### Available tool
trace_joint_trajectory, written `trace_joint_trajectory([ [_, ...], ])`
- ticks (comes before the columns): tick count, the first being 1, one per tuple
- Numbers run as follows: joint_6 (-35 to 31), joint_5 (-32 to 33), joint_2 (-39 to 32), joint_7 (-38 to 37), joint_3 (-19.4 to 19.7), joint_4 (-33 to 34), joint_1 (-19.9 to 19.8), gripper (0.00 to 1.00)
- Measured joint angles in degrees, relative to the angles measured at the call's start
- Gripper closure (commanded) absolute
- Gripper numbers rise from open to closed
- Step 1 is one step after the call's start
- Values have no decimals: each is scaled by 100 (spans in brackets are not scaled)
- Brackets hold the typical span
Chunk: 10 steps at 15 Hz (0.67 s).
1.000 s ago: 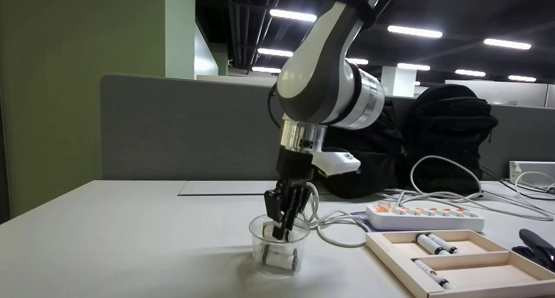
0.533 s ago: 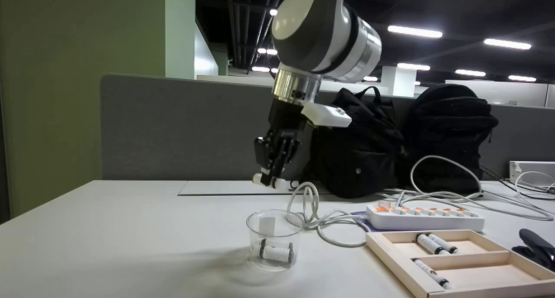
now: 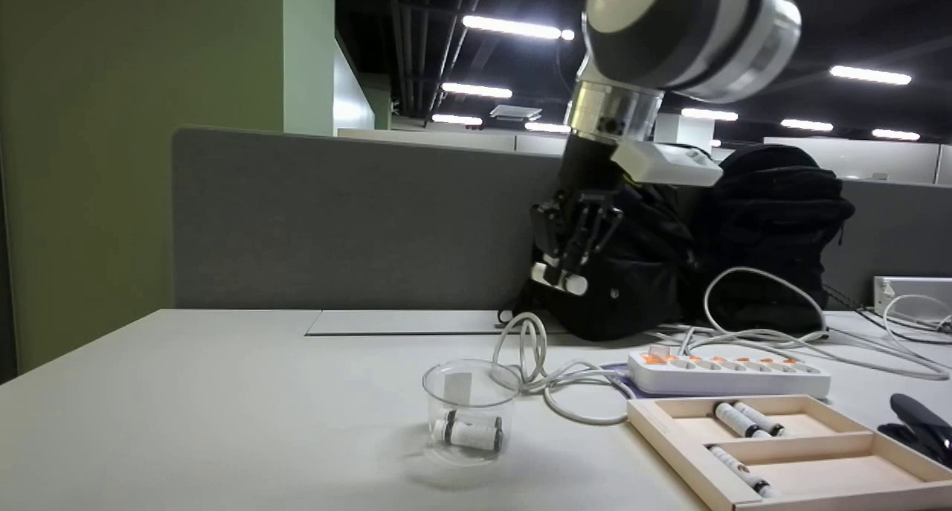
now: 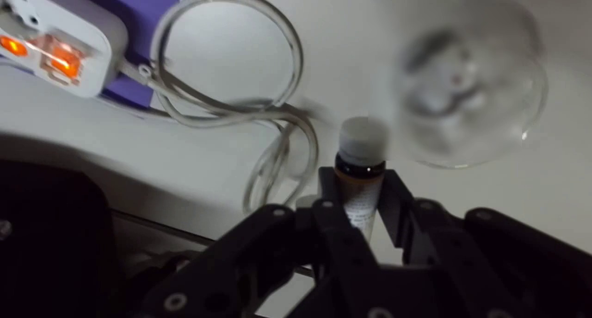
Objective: Remove one bottle from the container on the left and put it on the tray
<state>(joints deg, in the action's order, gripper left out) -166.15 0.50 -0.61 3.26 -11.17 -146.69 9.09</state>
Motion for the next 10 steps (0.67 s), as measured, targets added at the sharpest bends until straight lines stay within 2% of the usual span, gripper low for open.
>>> trace_joint_trajectory([
  [2,-375,60,180,-142,165,-510,-114,93],
  [3,-561,178,228,-251,230,-735,-200,73],
  [6,-762,252,257,-321,330,-1117,-373,73],
  [9,-771,255,265,-337,331,-1137,-375,73],
  [10,-771,255,269,-339,331,-1137,-375,93],
])
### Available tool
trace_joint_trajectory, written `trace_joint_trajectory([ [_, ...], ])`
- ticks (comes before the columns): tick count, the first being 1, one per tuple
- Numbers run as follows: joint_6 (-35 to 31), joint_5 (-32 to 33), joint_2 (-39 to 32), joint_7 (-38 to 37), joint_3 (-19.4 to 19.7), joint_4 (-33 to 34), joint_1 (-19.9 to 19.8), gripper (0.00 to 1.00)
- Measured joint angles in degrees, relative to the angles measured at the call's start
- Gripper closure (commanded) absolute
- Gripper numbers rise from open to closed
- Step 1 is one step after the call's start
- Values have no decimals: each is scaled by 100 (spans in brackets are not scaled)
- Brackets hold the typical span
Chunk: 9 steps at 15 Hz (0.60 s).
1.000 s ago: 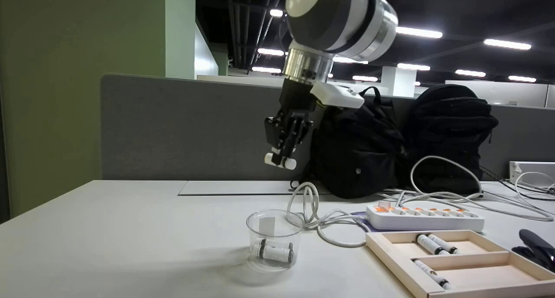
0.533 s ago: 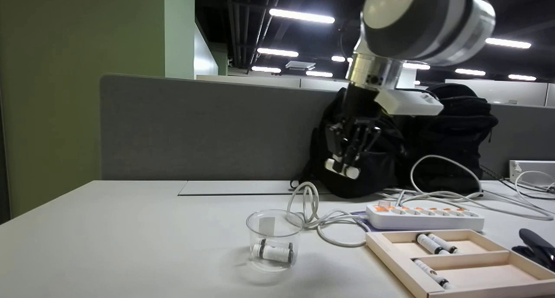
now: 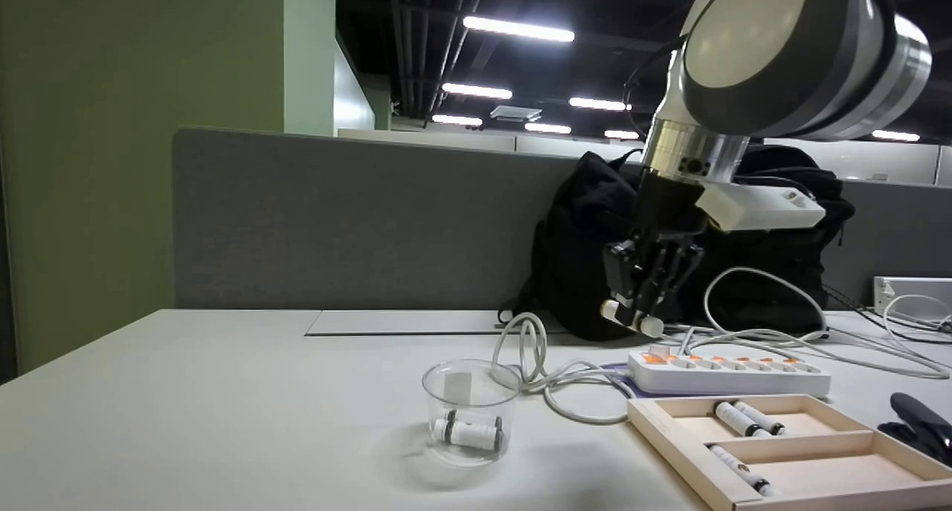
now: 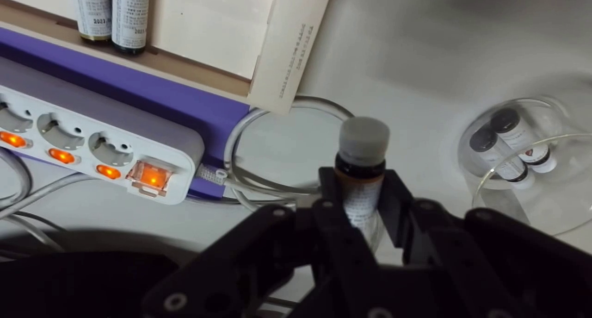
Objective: Remove one bottle from the container on the left and put it on the tray
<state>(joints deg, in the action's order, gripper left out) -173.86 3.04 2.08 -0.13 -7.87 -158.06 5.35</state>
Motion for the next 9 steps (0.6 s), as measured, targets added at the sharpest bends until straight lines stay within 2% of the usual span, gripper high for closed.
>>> trace_joint_trajectory([
  [4,-185,198,-109,-27,56,-27,-144,93],
  [9,-1310,219,-710,3,342,-98,-410,93],
])
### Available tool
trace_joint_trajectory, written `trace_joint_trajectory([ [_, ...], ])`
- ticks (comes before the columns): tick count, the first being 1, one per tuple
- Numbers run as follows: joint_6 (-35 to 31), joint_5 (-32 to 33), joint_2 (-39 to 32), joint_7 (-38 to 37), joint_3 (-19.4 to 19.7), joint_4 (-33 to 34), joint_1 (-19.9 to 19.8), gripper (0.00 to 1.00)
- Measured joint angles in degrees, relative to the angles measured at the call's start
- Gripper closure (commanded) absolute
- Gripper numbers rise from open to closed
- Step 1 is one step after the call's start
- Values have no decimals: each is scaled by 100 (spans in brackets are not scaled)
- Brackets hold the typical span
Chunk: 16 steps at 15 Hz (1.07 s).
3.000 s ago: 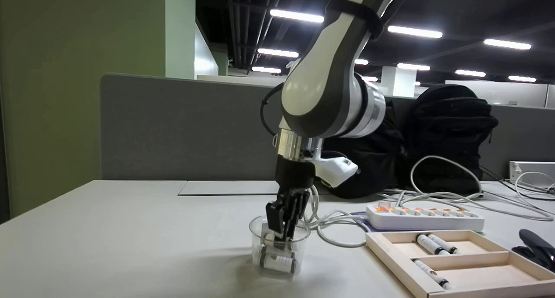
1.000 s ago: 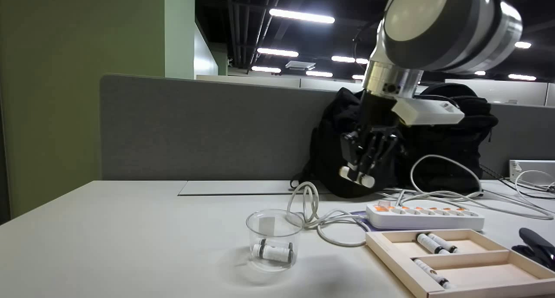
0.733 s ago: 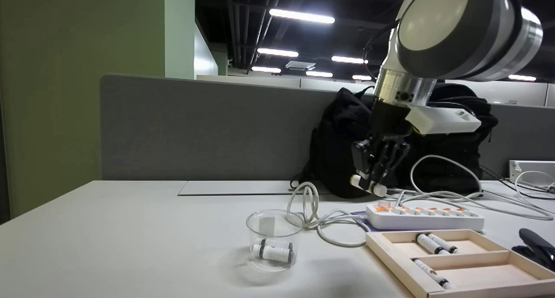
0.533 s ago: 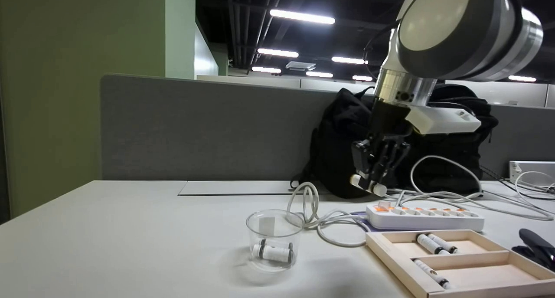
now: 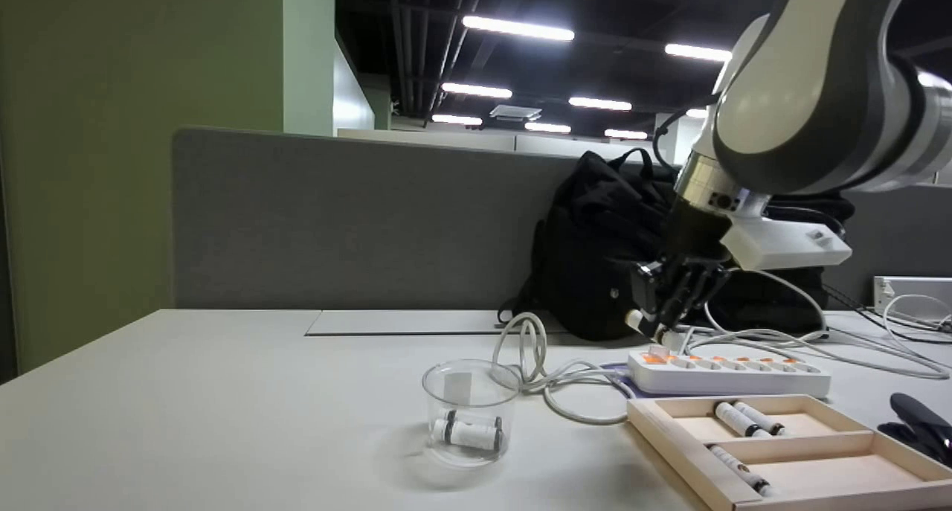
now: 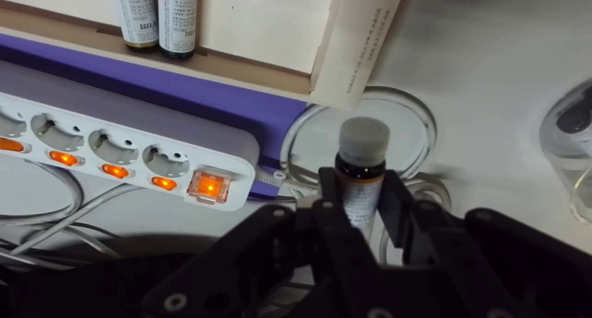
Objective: Remove one bottle from the container on the left and put it on the tray
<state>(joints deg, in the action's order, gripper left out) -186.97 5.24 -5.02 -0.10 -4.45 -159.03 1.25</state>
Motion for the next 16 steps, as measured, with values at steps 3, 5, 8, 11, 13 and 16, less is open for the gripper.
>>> trace_joint_trajectory([
  [3,-468,-145,-450,6,22,-1,-36,93],
  [5,-693,-217,-767,6,24,-1,-37,93],
  [8,-1007,-313,-1216,8,75,0,-28,93],
  [11,-1110,-332,-1480,8,146,10,-49,93],
  [13,-1101,-337,-1506,7,174,11,-67,93],
  [16,-1100,-382,-1509,7,204,11,-74,93],
])
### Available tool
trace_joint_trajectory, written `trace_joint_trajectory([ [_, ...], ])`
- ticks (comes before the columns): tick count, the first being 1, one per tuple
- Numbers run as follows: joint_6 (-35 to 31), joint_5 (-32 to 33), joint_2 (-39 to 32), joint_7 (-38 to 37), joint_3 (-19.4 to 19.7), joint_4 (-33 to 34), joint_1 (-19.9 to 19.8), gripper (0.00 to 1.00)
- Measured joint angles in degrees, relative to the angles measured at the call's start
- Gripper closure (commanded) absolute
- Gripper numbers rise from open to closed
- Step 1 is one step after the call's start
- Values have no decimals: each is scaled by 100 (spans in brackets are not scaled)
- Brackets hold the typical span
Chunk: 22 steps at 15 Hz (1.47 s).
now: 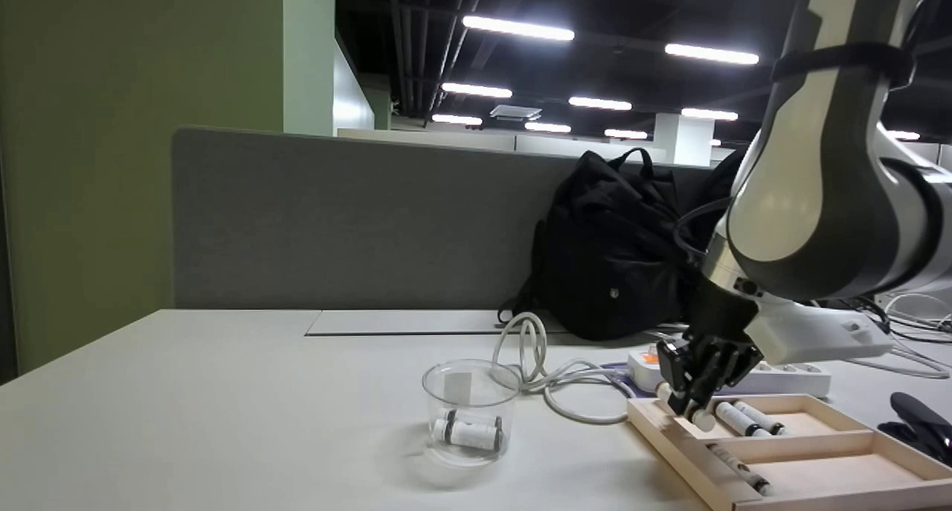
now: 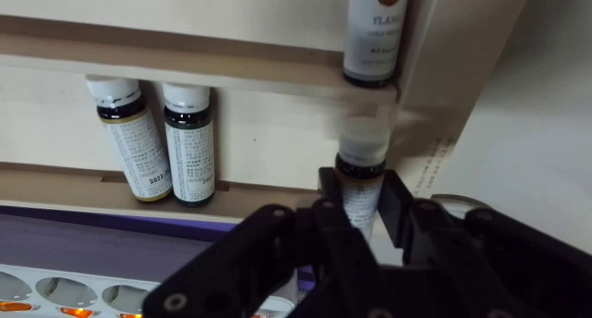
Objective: Remove one bottle from the container on the left and put it on the tray
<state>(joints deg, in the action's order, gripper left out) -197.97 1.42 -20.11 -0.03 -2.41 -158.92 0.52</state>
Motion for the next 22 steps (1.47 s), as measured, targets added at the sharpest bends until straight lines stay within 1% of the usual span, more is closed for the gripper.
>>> trace_joint_trajectory([
  [6,6,-47,-2,-1,58,0,-18,93],
  [15,10,-47,-101,-4,58,9,-160,93],
  [16,10,-47,-108,-4,58,13,-171,63],
  [17,10,-47,-115,-4,58,16,-180,47],
  [18,10,-47,-123,-6,58,18,-188,42],
  [20,10,-44,-136,-7,53,18,-213,27],
  [22,5,-44,-134,-9,47,19,-253,15],
])
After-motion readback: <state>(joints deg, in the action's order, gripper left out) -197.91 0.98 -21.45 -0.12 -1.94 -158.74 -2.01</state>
